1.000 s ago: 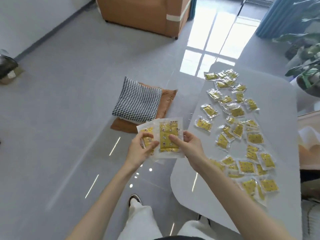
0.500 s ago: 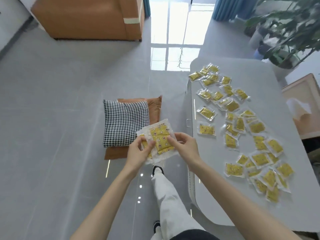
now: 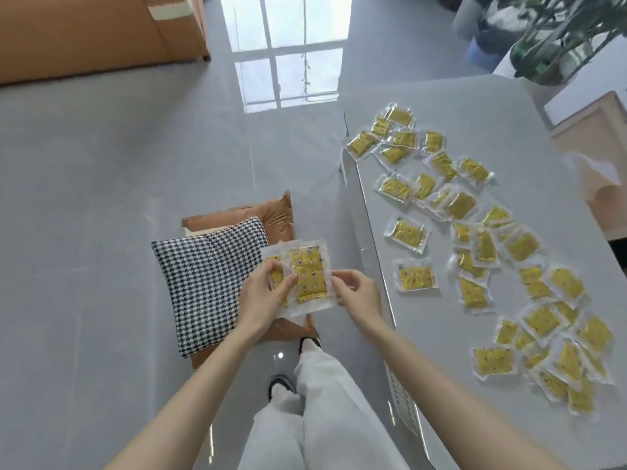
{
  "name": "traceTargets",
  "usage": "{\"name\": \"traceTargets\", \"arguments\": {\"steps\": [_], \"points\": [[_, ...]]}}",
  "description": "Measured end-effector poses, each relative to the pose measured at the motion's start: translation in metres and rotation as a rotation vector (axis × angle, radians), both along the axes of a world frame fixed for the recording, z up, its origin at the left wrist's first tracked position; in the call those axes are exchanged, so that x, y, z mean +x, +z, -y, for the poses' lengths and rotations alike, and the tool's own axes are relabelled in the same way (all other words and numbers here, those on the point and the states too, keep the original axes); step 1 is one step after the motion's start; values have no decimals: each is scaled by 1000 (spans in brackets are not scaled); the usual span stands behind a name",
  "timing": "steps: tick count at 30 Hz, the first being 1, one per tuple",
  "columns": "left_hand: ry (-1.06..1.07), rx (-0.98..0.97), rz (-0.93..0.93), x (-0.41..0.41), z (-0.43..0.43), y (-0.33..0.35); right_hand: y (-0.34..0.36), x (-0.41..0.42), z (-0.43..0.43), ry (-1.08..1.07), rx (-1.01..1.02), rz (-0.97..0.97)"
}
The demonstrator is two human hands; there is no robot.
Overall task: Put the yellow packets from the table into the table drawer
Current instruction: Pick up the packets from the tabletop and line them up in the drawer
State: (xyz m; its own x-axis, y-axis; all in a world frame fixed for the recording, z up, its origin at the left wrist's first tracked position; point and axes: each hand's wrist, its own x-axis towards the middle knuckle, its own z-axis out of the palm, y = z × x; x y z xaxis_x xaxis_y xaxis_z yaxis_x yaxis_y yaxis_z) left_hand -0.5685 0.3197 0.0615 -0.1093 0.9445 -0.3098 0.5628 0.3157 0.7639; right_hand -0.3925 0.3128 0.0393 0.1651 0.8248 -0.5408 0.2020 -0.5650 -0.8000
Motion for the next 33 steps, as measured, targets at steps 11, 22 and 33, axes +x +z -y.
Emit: {"name": "traceTargets", "arguments": {"steps": [11, 22, 33], "points": [[-182, -22, 35, 8, -111, -160, -196, 25, -87, 46, -191, 337], [-249, 4, 66, 14, -153, -307, -349, 43, -112, 111, -380, 540], [-176, -10, -47, -5, -131, -287, -332, -16, -98, 354, -455, 313]]}}
